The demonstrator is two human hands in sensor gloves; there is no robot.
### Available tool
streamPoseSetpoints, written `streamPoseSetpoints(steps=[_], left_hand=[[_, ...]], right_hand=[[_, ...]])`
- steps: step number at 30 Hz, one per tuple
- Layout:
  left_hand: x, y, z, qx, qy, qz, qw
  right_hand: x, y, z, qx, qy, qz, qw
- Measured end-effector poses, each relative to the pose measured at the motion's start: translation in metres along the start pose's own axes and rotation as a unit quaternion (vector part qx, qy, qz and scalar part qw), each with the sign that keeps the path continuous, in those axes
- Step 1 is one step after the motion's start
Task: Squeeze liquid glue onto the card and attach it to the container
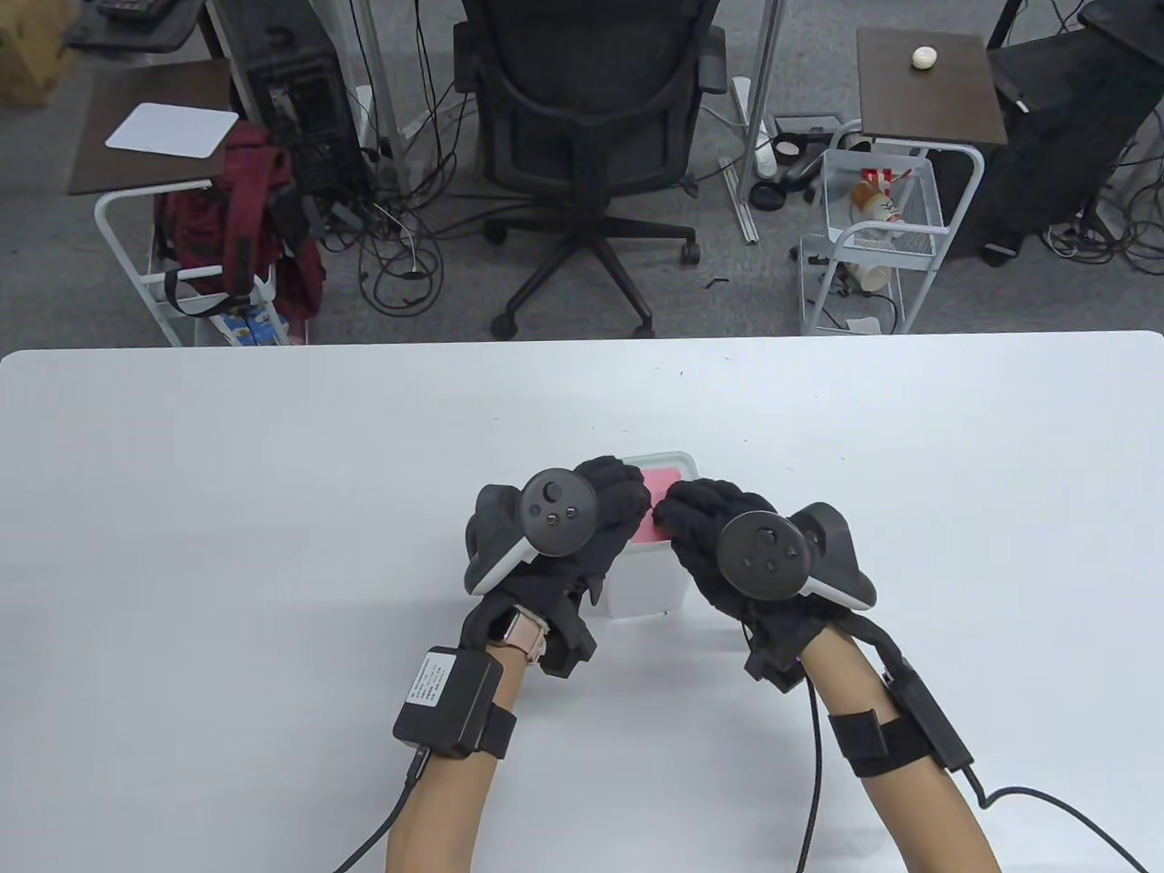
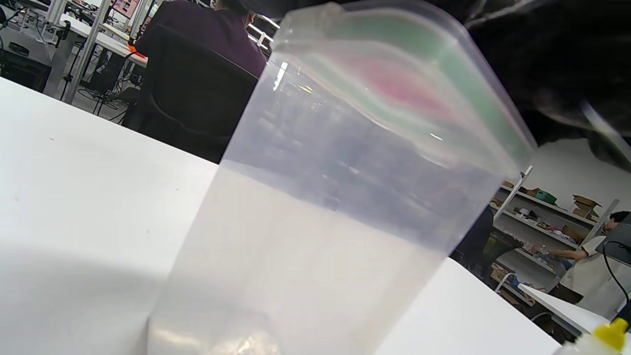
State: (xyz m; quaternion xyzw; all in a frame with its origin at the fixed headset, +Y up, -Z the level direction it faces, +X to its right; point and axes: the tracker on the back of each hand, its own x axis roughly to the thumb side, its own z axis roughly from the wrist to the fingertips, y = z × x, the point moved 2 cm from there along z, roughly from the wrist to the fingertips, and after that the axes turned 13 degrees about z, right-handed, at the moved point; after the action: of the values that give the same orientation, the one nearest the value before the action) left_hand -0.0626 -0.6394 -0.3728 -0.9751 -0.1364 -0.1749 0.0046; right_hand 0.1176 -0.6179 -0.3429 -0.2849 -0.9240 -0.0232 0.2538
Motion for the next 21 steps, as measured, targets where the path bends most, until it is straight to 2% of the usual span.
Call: streamPoseSetpoints(steps=[5, 8, 14, 16, 21], left_hand=[[0.000, 0.000, 0.000, -0.002, -0.001, -0.001, 1.000], [0.000, 0.001, 0.000, 0.000, -0.002, -0.003, 1.000], [0.000, 0.001, -0.001, 0.001, -0.004, -0.008, 1.000], [0.000, 0.001, 0.000, 0.001, -0.003, -0.009, 1.000], [-0.001, 0.001, 0.000, 0.000, -0.004, -0.009, 1.000]], right_hand=[[-0.003, -0.004, 0.011, -0.011, -0.018, -0.002, 1.000], [0.001, -0.004, 0.007, -0.005, -0.012, -0.033, 0.999], [0.006, 0.000, -0.014, 0.004, 0.035, -0.014, 0.999], [0.005, 0.000, -0.016, 0.002, 0.030, -0.012, 0.999], [0.001, -0.003, 0.001, 0.005, -0.009, -0.022, 1.000]])
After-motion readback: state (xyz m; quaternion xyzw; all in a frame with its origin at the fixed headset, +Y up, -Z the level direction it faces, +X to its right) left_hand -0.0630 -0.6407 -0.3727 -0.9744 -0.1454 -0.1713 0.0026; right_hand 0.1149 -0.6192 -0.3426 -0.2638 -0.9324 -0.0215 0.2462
